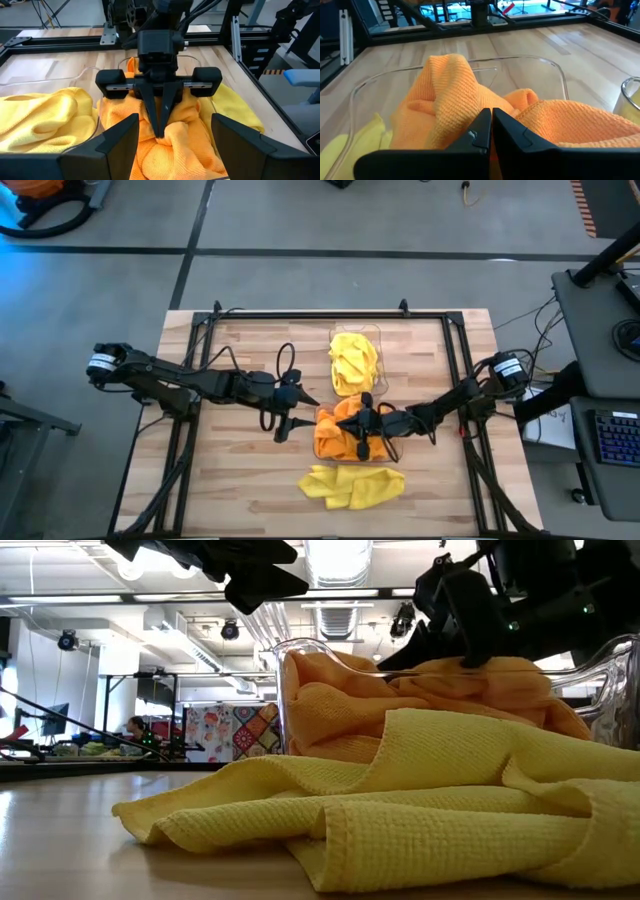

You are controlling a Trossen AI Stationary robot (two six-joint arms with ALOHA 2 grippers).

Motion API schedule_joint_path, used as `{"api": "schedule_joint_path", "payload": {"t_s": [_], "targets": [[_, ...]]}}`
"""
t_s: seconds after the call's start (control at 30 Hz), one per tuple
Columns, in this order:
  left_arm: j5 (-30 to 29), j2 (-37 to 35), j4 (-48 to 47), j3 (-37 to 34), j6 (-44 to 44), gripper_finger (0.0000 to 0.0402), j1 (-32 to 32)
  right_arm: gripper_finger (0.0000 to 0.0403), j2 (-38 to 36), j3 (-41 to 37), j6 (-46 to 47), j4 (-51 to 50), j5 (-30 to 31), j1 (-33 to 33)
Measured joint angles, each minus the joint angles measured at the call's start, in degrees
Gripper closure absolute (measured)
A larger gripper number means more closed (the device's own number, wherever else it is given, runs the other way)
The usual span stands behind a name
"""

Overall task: Sort microfiber towel by color & place in baskets
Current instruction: Put the orange towel into the bottom transparent bin

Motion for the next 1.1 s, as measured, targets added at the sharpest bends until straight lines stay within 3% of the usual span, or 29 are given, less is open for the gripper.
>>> {"api": "schedule_joint_path", "payload": {"t_s": [0.53,0.93,1.1], "targets": [[0.0,0.0,-0.1,0.0,0.0,0.0170,0.0,0.0391,-3.3,0.3,0.0,-2.8,-0.4,-0.2],[0.0,0.0,0.0,-0.1,0.0,0.0170,0.0,0.0391,-14.2,0.4,3.0,-16.8,-0.5,-0.1],[0.0,0.0,0.0,-0.1,0.0,0.0170,0.0,0.0391,-18.9,2.8,4.9,-28.8,-0.2,-0.1]]}}
